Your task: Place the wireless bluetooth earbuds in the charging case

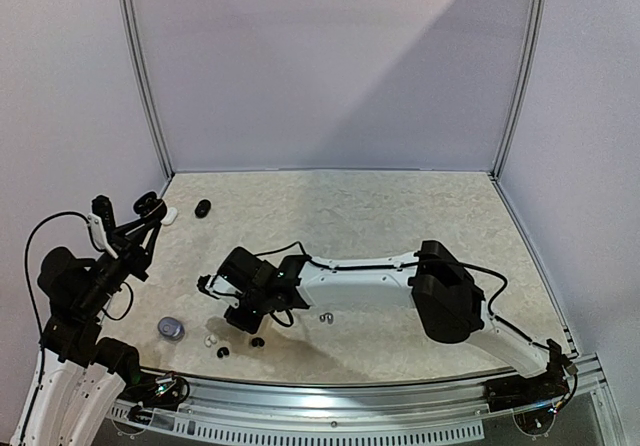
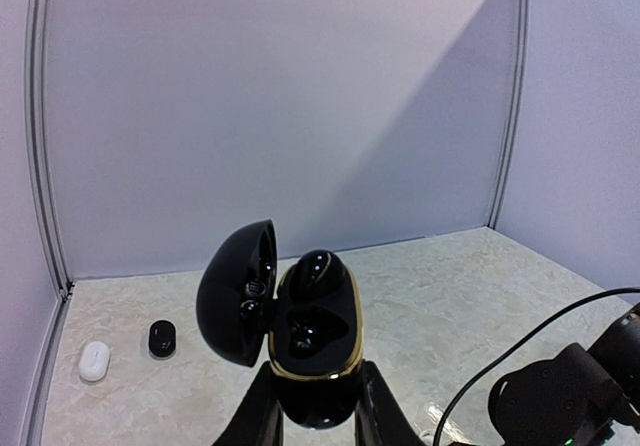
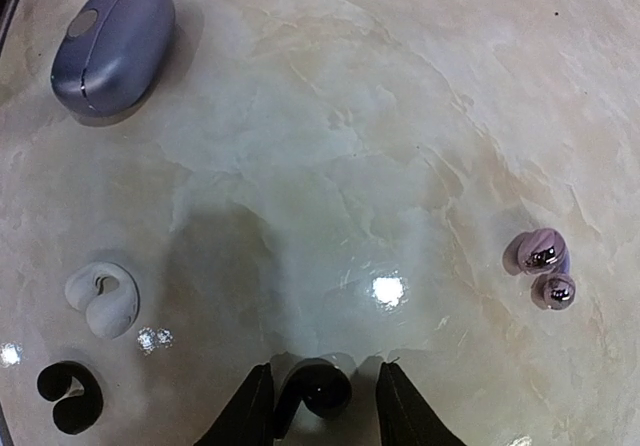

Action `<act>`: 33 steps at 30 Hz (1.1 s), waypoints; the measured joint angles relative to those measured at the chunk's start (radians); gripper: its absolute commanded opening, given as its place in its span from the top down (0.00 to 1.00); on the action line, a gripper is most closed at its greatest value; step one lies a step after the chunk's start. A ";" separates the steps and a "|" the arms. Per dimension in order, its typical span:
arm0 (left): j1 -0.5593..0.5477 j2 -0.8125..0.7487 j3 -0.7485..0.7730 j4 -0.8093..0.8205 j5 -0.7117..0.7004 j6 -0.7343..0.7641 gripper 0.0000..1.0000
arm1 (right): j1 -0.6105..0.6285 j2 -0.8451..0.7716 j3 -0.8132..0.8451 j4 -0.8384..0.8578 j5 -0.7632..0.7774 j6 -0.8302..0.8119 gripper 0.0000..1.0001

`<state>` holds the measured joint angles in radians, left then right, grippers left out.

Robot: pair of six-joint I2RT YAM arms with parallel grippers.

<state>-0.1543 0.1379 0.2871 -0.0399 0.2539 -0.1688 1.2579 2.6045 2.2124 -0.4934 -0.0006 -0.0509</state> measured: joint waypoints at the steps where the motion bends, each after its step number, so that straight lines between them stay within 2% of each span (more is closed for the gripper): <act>1: 0.000 0.000 -0.001 0.000 0.000 0.000 1.00 | 0.000 -0.002 -0.002 -0.003 0.000 -0.002 0.67; 10: 0.000 0.006 -0.002 0.002 0.000 0.000 1.00 | 0.003 -0.011 -0.010 -0.021 -0.016 -0.019 0.81; 19: 0.002 0.006 -0.002 0.002 0.005 0.000 1.00 | 0.003 -0.047 -0.058 -0.034 -0.032 -0.022 0.84; 33: 0.003 0.007 -0.002 0.002 0.023 0.000 1.00 | -0.009 -0.225 -0.306 -0.107 0.049 0.026 0.85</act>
<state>-0.1516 0.1448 0.2848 -0.0383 0.2764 -0.1688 1.2488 2.3798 1.9064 -0.6006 0.0483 -0.0254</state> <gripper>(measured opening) 0.211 0.156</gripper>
